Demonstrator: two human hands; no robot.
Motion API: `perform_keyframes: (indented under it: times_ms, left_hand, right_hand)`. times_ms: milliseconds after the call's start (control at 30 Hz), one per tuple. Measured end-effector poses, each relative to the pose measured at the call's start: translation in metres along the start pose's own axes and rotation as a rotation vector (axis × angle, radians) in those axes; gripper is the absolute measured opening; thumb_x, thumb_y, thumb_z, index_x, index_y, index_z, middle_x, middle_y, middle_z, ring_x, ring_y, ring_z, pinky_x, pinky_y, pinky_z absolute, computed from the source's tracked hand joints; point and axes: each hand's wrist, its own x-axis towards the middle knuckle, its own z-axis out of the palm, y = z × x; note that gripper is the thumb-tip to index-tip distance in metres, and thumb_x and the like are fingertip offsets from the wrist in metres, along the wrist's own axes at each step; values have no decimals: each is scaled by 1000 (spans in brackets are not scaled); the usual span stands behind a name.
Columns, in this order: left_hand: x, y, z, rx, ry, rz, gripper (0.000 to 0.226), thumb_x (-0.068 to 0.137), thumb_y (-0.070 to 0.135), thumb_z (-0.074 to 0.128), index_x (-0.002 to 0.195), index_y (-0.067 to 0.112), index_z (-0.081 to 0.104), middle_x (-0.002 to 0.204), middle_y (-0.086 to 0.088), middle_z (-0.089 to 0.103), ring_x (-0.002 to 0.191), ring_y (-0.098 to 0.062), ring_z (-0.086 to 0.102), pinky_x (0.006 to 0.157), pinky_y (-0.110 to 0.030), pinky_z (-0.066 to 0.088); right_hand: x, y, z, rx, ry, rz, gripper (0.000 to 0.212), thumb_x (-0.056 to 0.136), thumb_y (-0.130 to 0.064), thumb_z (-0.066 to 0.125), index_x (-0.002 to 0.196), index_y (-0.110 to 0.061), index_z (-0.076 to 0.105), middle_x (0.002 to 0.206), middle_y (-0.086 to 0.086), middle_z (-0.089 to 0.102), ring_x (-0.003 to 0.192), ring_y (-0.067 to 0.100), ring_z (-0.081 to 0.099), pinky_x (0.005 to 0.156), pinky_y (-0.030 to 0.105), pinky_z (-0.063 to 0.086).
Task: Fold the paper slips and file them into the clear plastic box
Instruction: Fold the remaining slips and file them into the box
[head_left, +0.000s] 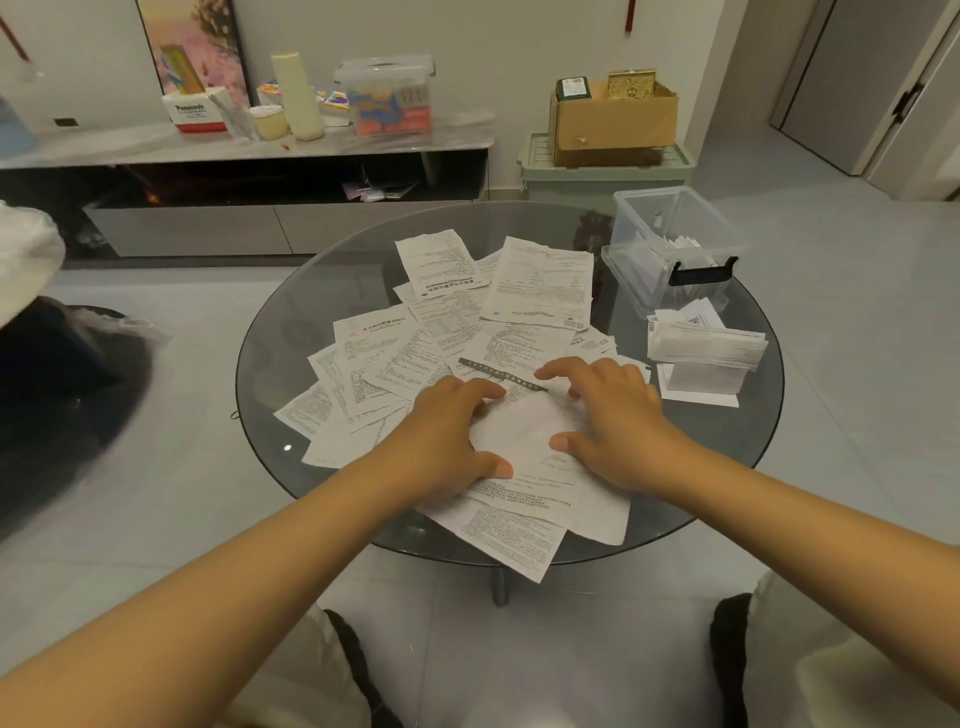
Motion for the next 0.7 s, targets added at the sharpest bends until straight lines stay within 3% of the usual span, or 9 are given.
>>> perform_keyframes:
  times_ms: [133,267,367,533,633,700]
  left_hand:
    - [-3,0,-7,-27,-26,14,65,76,26,76,131,33,42,112,8,41,98,-6,45,83,-18,35]
    - [-6,-1,-9,-78,-25,30,53,74,23,78,116,35,48,105,8,49,87,-7,50,81,-21,44]
    - [-9,1,-9,-119,-16,42,48,72,22,80,107,34,49,98,10,50,73,-4,47,76,-22,45]
    - [-12,5,-6,-251,-12,-10,45,76,22,76,110,35,49,101,12,52,73,-3,49,75,-22,45]
    - [-11,4,-6,-371,8,-103,35,78,24,74,106,33,55,98,9,56,82,-11,57,84,-33,52]
    - [-10,3,-5,-486,10,-169,33,78,21,74,105,29,58,93,5,58,80,-14,60,82,-34,54]
  right_hand:
    - [-2,6,0,-7,55,-33,41,87,-21,62,119,-38,44,112,-6,38,109,14,29,93,27,19]
    - [-9,6,5,-87,159,-271,20,84,-9,61,96,-24,67,98,-6,49,99,15,34,88,30,27]
    - [-16,2,7,-31,71,-329,14,86,-20,60,97,-22,69,93,-6,57,94,13,39,83,26,33]
    - [-22,1,5,-152,16,-331,49,75,-64,47,109,-31,57,107,-10,53,101,10,42,81,22,30]
    - [-26,-1,5,-198,11,-354,61,68,-73,41,112,-32,53,110,-11,52,101,10,42,78,22,26]
    - [-26,-2,4,-195,26,-365,61,68,-72,44,113,-31,53,111,-10,53,101,11,43,78,22,26]
